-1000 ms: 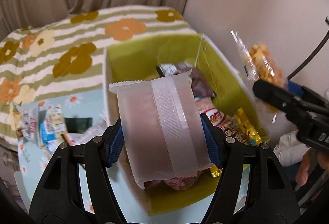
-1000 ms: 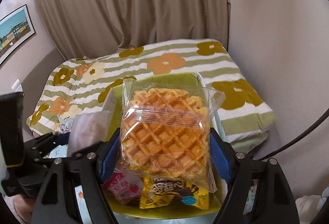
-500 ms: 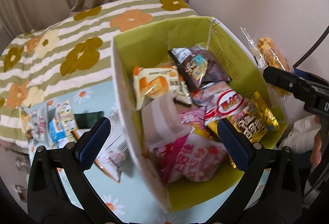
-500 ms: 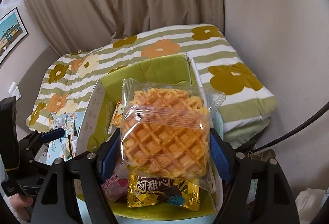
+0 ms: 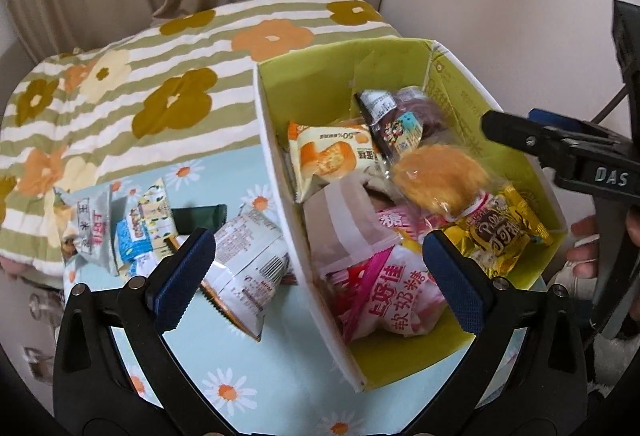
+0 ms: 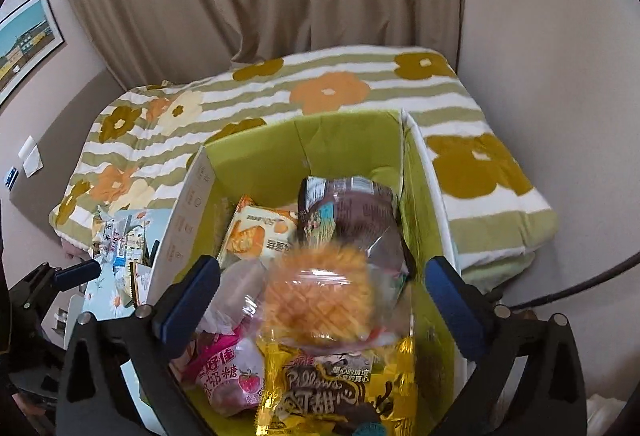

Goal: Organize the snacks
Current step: 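Carry both packets over the box and open both tools to release them, then move both tools back toward the remaining bags on the table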

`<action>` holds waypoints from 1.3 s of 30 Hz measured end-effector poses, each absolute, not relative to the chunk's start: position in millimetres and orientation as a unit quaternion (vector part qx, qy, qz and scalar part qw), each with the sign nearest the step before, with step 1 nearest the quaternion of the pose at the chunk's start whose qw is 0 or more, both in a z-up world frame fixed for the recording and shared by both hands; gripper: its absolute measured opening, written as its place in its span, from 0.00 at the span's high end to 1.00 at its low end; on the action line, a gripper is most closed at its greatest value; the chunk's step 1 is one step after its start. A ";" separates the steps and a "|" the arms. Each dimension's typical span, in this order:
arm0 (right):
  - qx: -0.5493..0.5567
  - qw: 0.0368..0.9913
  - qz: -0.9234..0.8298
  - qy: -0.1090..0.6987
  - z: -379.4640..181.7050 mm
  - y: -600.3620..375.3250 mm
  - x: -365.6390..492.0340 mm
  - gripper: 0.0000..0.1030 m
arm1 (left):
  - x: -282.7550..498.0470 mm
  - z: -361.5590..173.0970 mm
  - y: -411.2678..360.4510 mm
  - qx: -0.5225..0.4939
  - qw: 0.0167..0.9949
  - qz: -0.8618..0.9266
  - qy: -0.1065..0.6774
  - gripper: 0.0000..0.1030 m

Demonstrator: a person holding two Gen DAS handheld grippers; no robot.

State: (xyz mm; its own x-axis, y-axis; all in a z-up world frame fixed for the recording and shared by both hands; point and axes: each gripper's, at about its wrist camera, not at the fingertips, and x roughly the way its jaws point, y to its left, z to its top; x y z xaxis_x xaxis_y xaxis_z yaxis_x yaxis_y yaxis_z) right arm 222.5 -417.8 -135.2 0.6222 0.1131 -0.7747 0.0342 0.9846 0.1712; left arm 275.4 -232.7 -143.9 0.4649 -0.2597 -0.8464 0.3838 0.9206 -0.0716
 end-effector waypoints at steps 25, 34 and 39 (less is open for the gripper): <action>0.060 0.903 0.161 0.393 -106.0 -348.1 194.8 0.01 | 195.1 -122.4 -105.2 -0.006 0.894 -0.028 0.447 0.00; 0.044 0.901 0.180 0.392 -102.1 -280.2 204.9 0.01 | 214.6 -120.6 -38.1 -0.021 0.899 -0.025 0.437 0.00; 0.048 0.898 0.168 0.403 -105.4 -227.6 218.5 0.01 | 247.3 -125.1 6.1 -0.012 0.892 -0.050 0.450 0.00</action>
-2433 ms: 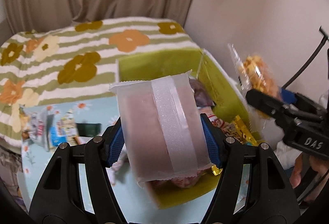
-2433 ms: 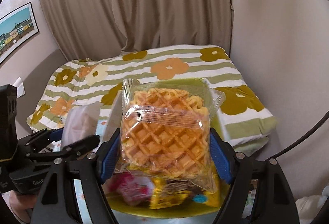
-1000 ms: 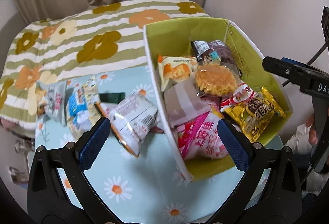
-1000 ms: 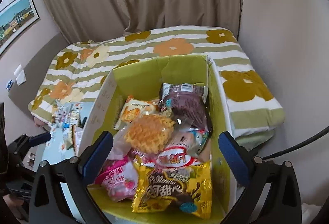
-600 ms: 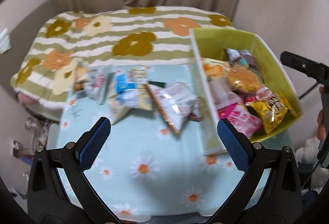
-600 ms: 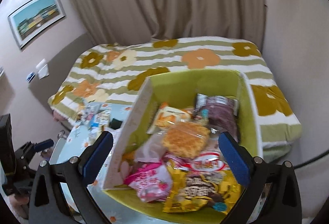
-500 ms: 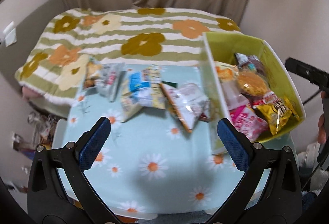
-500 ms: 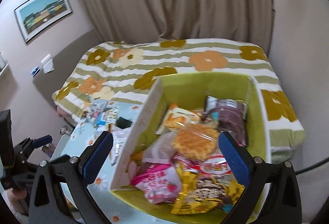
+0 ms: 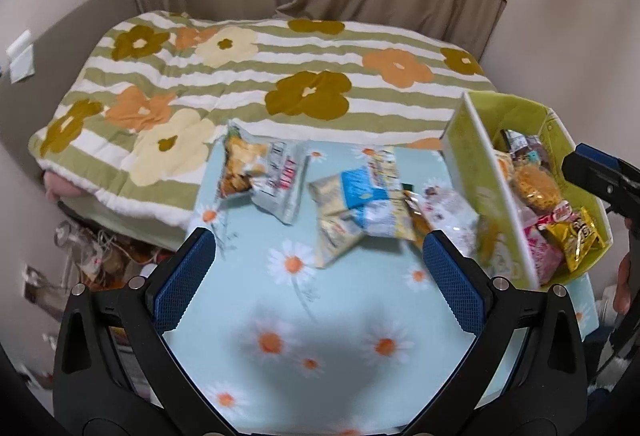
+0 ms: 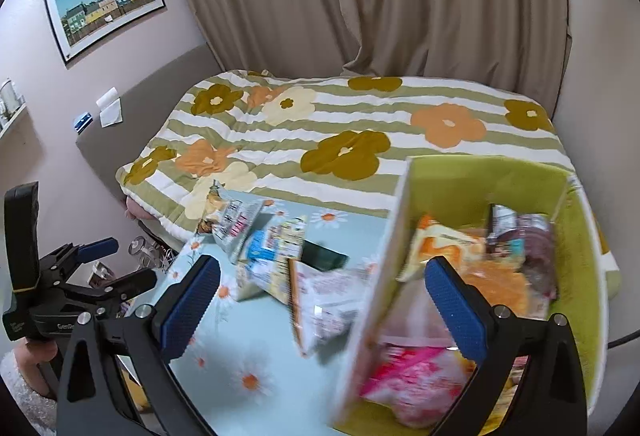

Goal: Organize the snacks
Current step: 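Move both tools back toward the remaining bags on the table, then grasp the silver potato chip bag with the left tool while the right tool grasps the blue-printed bag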

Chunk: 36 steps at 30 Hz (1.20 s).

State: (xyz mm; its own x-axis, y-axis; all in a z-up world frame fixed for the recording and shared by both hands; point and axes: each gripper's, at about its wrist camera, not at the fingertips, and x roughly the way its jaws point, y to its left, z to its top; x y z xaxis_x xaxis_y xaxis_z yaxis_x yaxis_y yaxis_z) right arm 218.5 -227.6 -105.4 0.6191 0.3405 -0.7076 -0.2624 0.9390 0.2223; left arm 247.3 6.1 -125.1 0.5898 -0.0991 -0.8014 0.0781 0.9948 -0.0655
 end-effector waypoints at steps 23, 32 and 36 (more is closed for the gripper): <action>0.044 0.855 0.078 0.511 -224.1 -113.7 296.3 0.01 | 425.5 -251.3 79.7 0.025 0.820 -0.201 0.535 0.01; 0.041 0.848 0.093 0.520 -242.1 -109.6 311.7 0.01 | 446.3 -276.8 79.4 0.012 0.801 -0.215 0.558 0.01; 0.035 0.844 0.101 0.525 -250.8 -109.8 317.9 0.01 | 450.1 -288.2 78.1 0.011 0.789 -0.224 0.572 0.20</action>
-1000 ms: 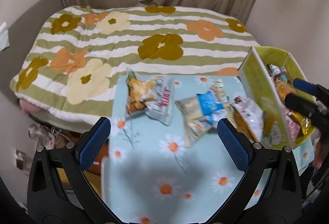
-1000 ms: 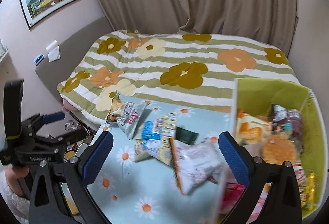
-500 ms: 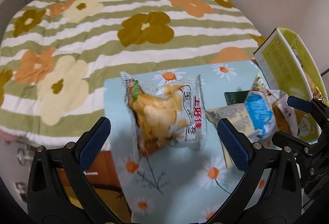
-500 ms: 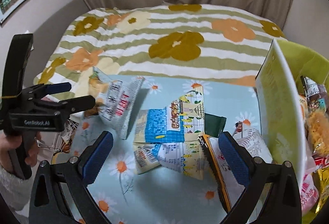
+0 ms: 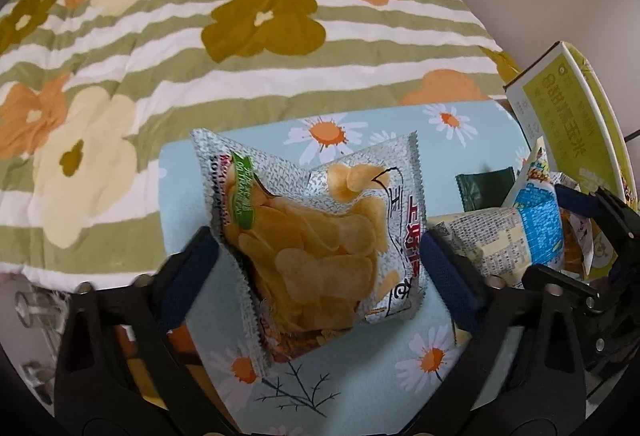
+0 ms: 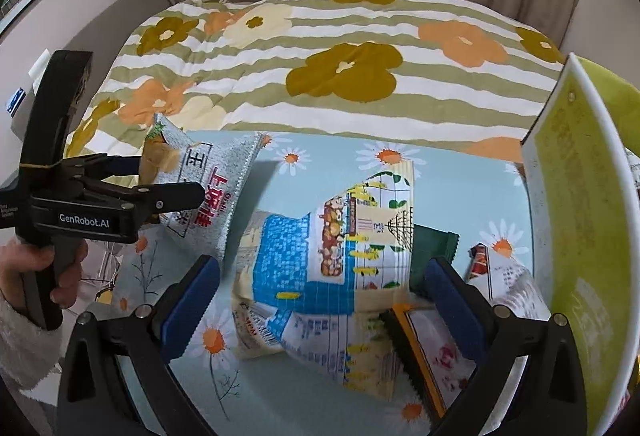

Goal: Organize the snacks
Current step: 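Grasp the silver potato chip bag with the left tool while the right tool grasps the blue-printed bag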

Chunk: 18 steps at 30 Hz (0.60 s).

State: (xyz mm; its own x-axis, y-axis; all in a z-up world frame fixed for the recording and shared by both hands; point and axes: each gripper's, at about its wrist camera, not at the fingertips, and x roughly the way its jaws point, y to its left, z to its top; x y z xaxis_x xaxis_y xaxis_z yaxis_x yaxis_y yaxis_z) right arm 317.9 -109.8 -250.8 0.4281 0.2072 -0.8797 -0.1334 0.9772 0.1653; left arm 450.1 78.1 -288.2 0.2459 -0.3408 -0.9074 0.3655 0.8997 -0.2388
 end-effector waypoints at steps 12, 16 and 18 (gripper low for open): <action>0.022 0.839 0.120 0.531 -260.3 -102.2 325.5 0.01 | 439.4 -279.2 77.7 0.022 0.797 -0.228 0.559 0.38; 0.016 0.837 0.123 0.533 -262.5 -100.4 327.2 0.01 | 433.2 -270.1 82.2 0.022 0.803 -0.222 0.552 0.38; 0.006 0.836 0.121 0.535 -265.1 -98.4 328.4 0.01 | 430.3 -266.1 84.1 0.023 0.806 -0.218 0.549 0.38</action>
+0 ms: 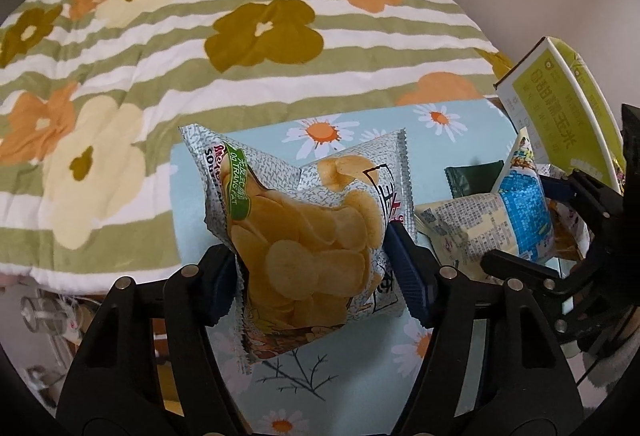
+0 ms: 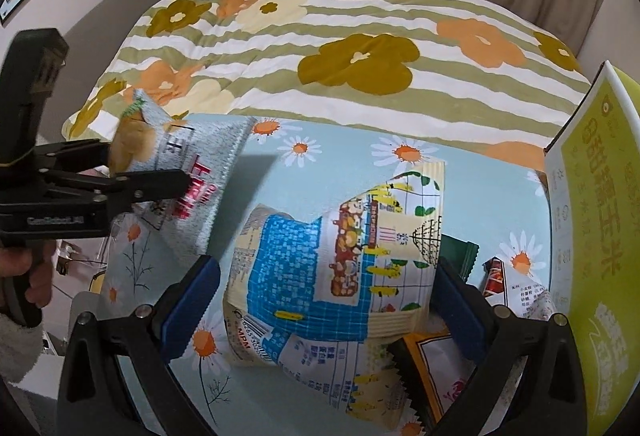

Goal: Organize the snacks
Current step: 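Grasp the silver potato chip bag with the left tool while the right tool grasps the blue-printed bag, then carry both bags over the box and open both tools to drop them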

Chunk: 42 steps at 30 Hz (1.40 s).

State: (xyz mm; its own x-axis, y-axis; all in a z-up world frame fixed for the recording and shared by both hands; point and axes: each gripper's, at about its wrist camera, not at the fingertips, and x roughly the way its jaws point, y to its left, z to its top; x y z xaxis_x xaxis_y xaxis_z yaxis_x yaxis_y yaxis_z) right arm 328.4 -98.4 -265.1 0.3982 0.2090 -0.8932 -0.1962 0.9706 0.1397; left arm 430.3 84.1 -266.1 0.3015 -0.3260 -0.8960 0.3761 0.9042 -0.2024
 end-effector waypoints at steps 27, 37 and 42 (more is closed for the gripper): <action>0.022 0.876 0.165 0.453 -159.8 -104.4 292.6 0.34 | 393.9 -152.0 91.4 0.000 0.857 -0.183 0.482 0.37; 0.049 0.893 0.143 0.424 -108.1 -210.6 259.1 0.34 | 366.4 -87.5 -4.9 -0.005 0.879 -0.199 0.432 0.37; 0.048 0.897 0.132 0.419 -91.7 -283.6 242.3 0.34 | 350.5 -71.4 -78.6 -0.017 0.883 -0.210 0.420 0.37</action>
State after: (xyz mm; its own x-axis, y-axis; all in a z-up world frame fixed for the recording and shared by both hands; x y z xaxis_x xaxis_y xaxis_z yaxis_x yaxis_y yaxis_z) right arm 242.3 -283.6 -91.7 0.6138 0.2774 -0.7391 -0.1962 0.9605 0.1975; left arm 350.5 -78.6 -71.4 0.5600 -0.3852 -0.7335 0.3559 0.9113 -0.2069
